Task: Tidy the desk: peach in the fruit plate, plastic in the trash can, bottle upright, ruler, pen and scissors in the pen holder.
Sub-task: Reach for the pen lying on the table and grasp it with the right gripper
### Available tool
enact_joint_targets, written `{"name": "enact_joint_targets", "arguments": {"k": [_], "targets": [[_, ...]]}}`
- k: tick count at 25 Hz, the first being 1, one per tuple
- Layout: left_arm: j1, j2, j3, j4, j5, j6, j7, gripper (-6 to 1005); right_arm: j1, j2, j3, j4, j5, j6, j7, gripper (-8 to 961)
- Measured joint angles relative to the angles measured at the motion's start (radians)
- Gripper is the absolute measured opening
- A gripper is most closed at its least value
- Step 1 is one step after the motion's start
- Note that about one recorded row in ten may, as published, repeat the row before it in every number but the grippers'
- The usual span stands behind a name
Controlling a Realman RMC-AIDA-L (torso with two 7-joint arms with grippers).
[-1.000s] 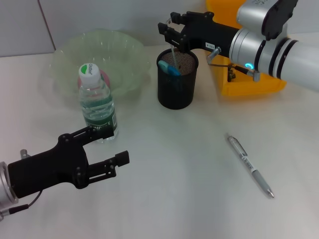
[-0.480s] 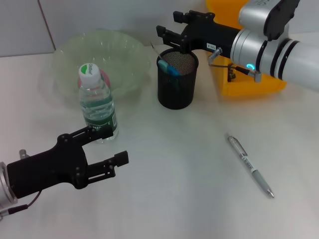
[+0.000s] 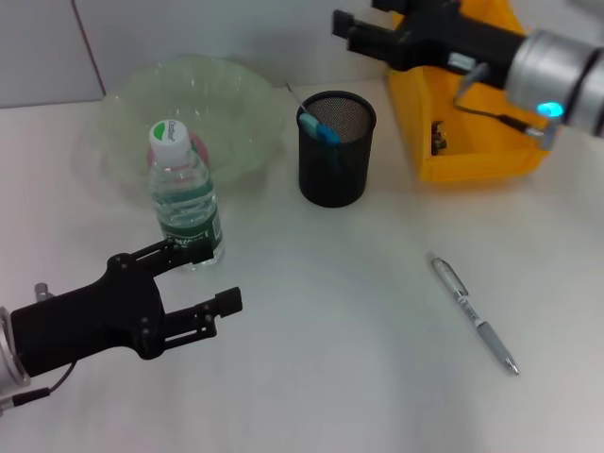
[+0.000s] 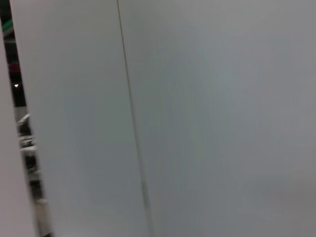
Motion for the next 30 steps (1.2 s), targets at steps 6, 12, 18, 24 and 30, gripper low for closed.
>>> {"name": "enact_joint_targets", "arguments": {"k": [6, 12, 18, 24, 30], "targets": [[0.000, 0.011, 0.009, 0.007, 0.002, 0.009, 0.000, 788, -0.068, -0.001, 0.084, -0.458, -0.549, -0.287, 0.608, 726], [-0.002, 0.035, 0.012, 0.008, 0.032, 0.021, -0.006, 788, 0.039, -0.008, 0.112, -0.705, -0.965, -0.667, 1.117, 725], [-0.006, 0.045, 0.012, 0.020, 0.075, 0.024, -0.007, 788, 0.130, -0.007, 0.138, -0.692, -1.144, -0.854, 1.303, 724], [-0.004, 0.043, 0.011, 0.056, 0.129, 0.027, -0.012, 788, 0.195, -0.001, 0.126, -0.585, -1.267, -0.935, 1.378, 723], [-0.008, 0.047, 0.013, 0.063, 0.134, 0.037, -0.012, 788, 0.239, -0.001, 0.127, -0.404, -1.323, -0.898, 1.380, 723]]}}
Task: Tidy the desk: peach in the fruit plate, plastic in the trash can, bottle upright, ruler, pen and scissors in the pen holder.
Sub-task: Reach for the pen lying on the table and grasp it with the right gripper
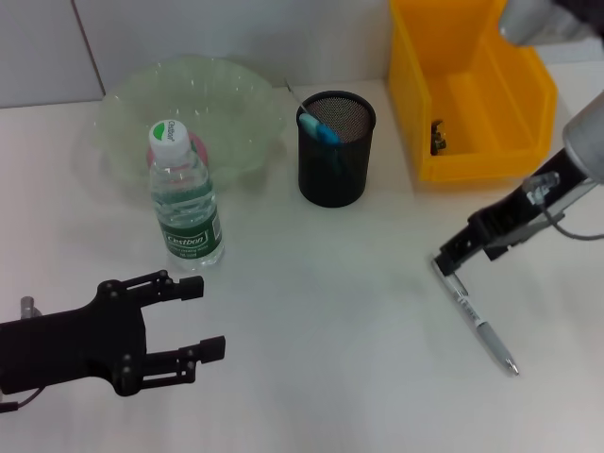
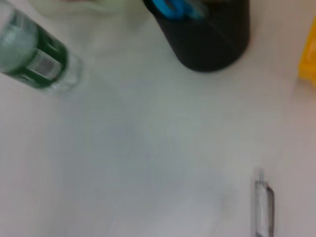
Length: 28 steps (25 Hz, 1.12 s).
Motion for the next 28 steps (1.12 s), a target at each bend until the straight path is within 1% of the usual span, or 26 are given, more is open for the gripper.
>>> {"name": "enact_joint_targets", "arguments": {"k": [4, 9, 11, 15, 28], "targets": [[0.000, 0.001, 0.000, 0.000, 0.001, 0.004, 0.003, 788, 0.035, -0.001, -0.007, 0.115, -0.056, 0.044, -0.003, 722], [-0.004, 0.000, -0.001, 0.001, 0.002, 0.004, 0.007, 788, 0.076, 0.003, -0.036, 0.192, -0.131, 0.081, -0.004, 722], [-0.004, 0.000, -0.002, 0.001, 0.002, 0.004, 0.008, 788, 0.087, 0.004, -0.055, 0.215, -0.137, 0.100, -0.001, 722], [-0.005, 0.000, -0.003, 0.004, 0.003, 0.005, 0.009, 788, 0.097, 0.004, -0.062, 0.244, -0.142, 0.125, 0.000, 721], [-0.005, -0.004, -0.001, 0.010, 0.002, 0.004, 0.011, 788, 0.144, 0.003, -0.090, 0.398, -0.141, 0.248, -0.021, 719]]}}
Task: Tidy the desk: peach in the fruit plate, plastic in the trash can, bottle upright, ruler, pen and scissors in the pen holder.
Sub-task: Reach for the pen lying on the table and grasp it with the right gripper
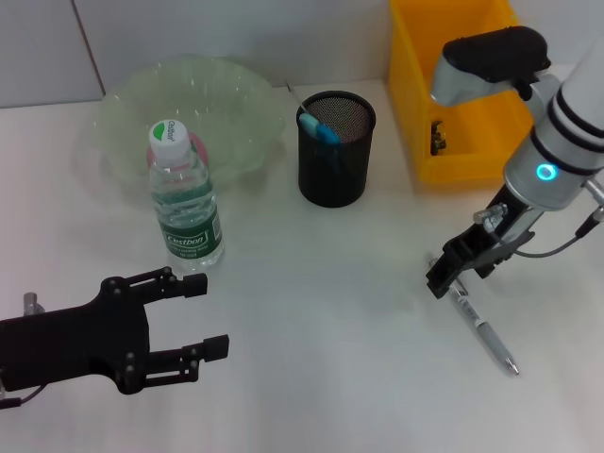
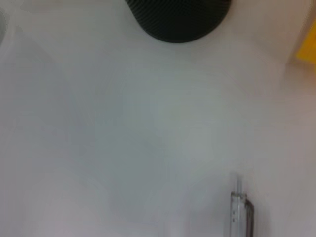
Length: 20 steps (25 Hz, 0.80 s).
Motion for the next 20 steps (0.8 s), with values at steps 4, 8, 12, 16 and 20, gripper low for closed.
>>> {"name": "enact_joint_targets", "arguments": {"k": [4, 8, 12, 16, 20], "targets": [[0.000, -0.001, 0.001, 0.000, 0.000, 0.000, 0.000, 788, 0.013, 0.000, -0.003, 0.038, 0.003, 0.024, -0.007, 718], [0.000, -0.003, -0.001, 0.000, 0.005, -0.001, 0.000, 788, 0.019, 0.000, -0.003, 0.061, 0.004, 0.041, -0.011, 717], [0.000, -0.005, -0.003, 0.000, 0.012, -0.002, 0.000, 788, 0.023, 0.000, -0.003, 0.079, 0.003, 0.062, -0.012, 716], [0.000, -0.005, -0.003, 0.000, 0.012, -0.002, 0.000, 788, 0.024, 0.000, -0.011, 0.083, 0.001, 0.078, -0.012, 715], [0.000, -0.006, -0.004, 0.000, 0.013, -0.002, 0.000, 788, 0.025, 0.000, -0.024, 0.090, 0.000, 0.088, -0.012, 714]]}}
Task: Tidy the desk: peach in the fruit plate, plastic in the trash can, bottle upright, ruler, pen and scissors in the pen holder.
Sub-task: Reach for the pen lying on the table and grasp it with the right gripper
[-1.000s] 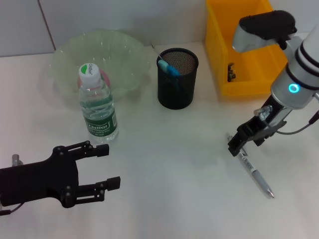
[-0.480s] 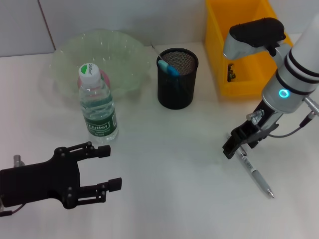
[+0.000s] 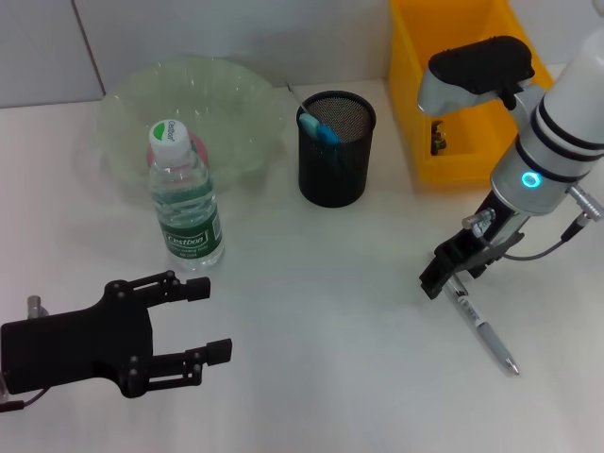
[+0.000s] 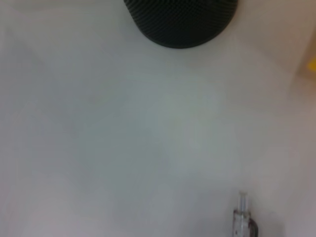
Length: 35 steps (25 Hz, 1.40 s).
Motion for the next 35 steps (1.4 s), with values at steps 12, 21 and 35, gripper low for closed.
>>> {"name": "enact_joint_targets", "arguments": {"k": [12, 21, 35], "targets": [[0.000, -0.001, -0.002, 0.000, 0.001, 0.000, 0.000, 788, 0.003, 0.000, -0.022, 0.013, -0.002, 0.021, 0.000, 712], [0.000, -0.002, -0.003, 0.000, 0.001, -0.001, 0.000, 788, 0.016, 0.000, -0.035, 0.014, -0.029, 0.018, 0.000, 713], [0.000, -0.002, -0.005, 0.000, 0.001, 0.002, 0.000, 788, 0.045, 0.002, -0.068, 0.025, -0.049, 0.012, 0.004, 712]]}}
